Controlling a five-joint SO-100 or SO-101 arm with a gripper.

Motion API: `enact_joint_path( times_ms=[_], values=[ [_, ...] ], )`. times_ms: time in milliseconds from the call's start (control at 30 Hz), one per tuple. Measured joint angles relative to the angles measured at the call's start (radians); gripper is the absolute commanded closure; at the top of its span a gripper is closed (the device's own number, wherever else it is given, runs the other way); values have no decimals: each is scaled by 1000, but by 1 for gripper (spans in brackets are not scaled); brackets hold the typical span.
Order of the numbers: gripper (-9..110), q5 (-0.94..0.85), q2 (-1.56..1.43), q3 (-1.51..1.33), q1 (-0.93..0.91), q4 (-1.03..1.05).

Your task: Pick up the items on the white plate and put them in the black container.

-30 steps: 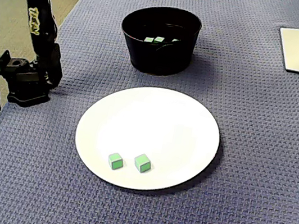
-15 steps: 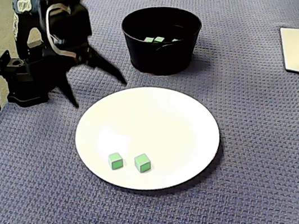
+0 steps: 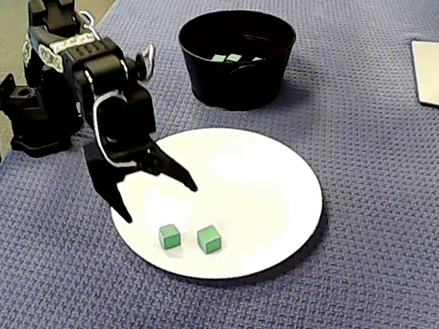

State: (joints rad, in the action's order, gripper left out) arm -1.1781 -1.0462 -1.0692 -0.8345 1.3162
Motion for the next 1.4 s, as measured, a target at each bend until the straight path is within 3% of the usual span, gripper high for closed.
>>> enact_joint_path(
  times_ms=[967,1133,1400],
  values=[
    [89,-28,193,101,21,-60],
    [101,-28,210,115,25,-61],
    [101,-3,235,133,41,-66]
  ],
)
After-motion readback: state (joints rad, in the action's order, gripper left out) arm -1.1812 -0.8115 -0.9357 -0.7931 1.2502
